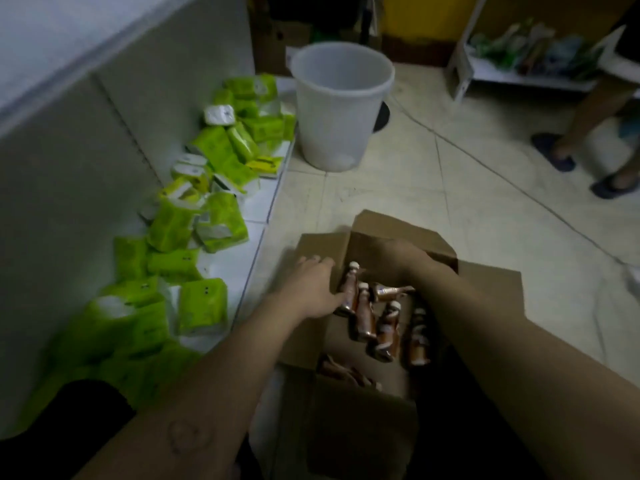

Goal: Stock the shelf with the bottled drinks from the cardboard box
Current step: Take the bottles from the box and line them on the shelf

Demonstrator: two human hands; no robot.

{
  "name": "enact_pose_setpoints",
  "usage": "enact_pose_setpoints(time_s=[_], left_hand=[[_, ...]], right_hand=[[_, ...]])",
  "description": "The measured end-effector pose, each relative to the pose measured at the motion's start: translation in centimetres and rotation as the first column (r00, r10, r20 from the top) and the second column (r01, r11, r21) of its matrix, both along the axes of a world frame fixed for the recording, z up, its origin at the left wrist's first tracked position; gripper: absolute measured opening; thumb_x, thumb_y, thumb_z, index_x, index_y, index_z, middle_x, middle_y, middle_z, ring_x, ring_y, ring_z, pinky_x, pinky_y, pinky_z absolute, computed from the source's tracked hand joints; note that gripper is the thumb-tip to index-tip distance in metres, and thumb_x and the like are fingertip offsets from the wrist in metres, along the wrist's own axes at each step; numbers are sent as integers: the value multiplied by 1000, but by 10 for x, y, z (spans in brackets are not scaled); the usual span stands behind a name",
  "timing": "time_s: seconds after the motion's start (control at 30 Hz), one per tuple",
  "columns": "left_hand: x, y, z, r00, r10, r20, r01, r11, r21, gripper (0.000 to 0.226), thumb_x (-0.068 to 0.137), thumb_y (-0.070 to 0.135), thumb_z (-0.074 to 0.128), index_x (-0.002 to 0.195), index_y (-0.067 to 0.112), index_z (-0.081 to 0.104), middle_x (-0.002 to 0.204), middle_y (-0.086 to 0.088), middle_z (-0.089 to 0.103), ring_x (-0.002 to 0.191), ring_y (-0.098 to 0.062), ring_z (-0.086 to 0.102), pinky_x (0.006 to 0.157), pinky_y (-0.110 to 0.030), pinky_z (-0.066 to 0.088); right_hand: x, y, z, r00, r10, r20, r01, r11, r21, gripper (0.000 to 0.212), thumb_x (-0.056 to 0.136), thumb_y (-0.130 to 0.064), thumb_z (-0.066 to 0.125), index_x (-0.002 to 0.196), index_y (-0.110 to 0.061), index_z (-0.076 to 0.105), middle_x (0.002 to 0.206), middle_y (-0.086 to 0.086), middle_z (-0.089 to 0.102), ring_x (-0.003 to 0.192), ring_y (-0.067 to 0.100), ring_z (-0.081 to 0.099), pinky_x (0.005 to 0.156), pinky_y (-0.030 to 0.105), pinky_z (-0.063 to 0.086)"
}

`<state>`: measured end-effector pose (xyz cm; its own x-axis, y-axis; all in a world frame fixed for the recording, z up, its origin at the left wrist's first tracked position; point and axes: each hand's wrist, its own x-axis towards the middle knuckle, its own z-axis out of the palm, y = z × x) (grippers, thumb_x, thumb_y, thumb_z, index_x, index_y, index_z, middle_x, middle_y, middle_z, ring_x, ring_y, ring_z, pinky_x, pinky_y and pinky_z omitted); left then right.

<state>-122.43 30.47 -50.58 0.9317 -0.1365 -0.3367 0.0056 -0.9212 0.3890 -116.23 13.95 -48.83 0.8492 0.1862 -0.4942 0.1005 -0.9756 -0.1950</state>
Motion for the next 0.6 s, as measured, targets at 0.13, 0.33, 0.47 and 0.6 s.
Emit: enact_pose_setpoints(time_s=[0.13, 0.33, 0.47, 0.6], left_hand=[[19, -29, -58, 979, -116, -167, 86, 980, -179, 55, 84, 39, 59, 134, 19, 46, 138, -11, 48, 119, -31, 50, 95, -42, 45], [15, -76, -166, 844, -267, -466, 203, 962, -184, 65, 82, 23, 66, 140, 14, 39, 132, -9, 55, 116, -27, 54, 98, -40, 45], [-10, -92, -222, 725, -283, -628, 319, 946, -58, 45, 88, 19, 59, 131, 14, 48, 139, -10, 45, 122, -28, 47, 102, -43, 40], [-19, -93, -254, 746, -267, -610, 397, 914, 85, 50, 90, 17, 56, 138, 20, 41, 148, -10, 31, 135, -31, 29, 110, -49, 26]], right_hand=[[-3, -11, -56, 967, -131, -217, 125, 991, -42, 55, 86, -44, 63, 132, -15, 55, 132, 11, 58, 120, 30, 54, 101, 37, 41], [-41, -56, -178, 808, -445, -385, 440, 892, -108, 54, 89, -44, 56, 135, -16, 50, 134, 14, 56, 121, 31, 53, 103, 42, 43], [-68, -86, -241, 693, -647, -318, 655, 749, -98, 46, 87, -43, 61, 125, -19, 54, 124, 9, 60, 108, 25, 58, 93, 40, 50], [-68, -88, -285, 640, -706, -303, 736, 676, -20, 58, 84, -45, 65, 132, -18, 45, 131, 11, 51, 104, 20, 52, 79, 30, 41]])
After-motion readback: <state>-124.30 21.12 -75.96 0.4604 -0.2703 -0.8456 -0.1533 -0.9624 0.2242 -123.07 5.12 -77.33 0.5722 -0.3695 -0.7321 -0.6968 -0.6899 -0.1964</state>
